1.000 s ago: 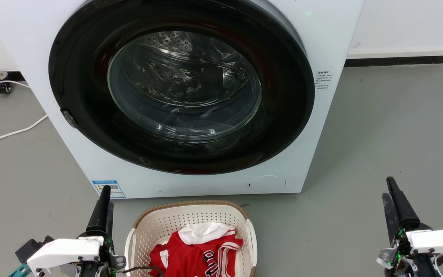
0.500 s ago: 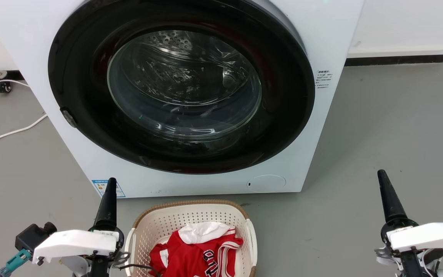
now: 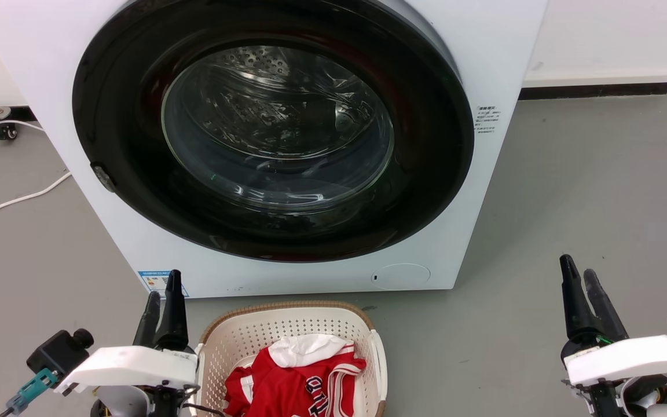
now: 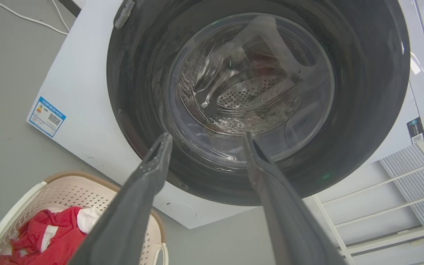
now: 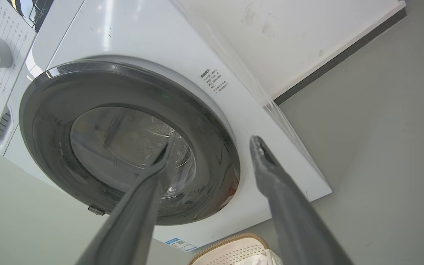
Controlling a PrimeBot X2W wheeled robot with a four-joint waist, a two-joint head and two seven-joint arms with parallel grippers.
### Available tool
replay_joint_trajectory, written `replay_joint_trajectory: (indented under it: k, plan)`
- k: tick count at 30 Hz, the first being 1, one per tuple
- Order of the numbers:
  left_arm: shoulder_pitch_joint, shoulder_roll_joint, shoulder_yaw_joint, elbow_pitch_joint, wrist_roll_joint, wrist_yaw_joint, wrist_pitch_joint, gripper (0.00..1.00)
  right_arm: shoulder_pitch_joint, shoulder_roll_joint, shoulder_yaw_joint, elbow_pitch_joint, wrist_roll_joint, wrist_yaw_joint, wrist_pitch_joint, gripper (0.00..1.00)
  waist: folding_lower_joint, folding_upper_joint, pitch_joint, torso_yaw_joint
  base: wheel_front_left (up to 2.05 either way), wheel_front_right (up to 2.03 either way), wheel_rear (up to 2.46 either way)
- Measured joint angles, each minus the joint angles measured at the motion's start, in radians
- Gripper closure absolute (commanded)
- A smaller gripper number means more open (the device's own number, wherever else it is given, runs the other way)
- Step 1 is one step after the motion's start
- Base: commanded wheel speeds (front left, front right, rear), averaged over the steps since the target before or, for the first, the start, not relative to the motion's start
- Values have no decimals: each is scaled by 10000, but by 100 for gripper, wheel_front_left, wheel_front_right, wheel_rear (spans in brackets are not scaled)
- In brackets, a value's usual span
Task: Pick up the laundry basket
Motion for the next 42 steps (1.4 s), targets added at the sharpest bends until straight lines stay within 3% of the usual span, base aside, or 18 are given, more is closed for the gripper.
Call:
replay_joint_trajectory:
  k: [16, 42]
  plan:
    - [93, 10, -309, -397, 2088, 353, -495, 0, 166, -2, 125, -510, -2165, 0, -516, 0, 0, 0, 15, -4, 0, 0, 0]
    - [325, 25, -500, -596, 4592, 454, -1166, 0, 391, -4, 422, -963, -5072, 0, -1174, 0, 0, 0, 59, -7, 0, 0, 0]
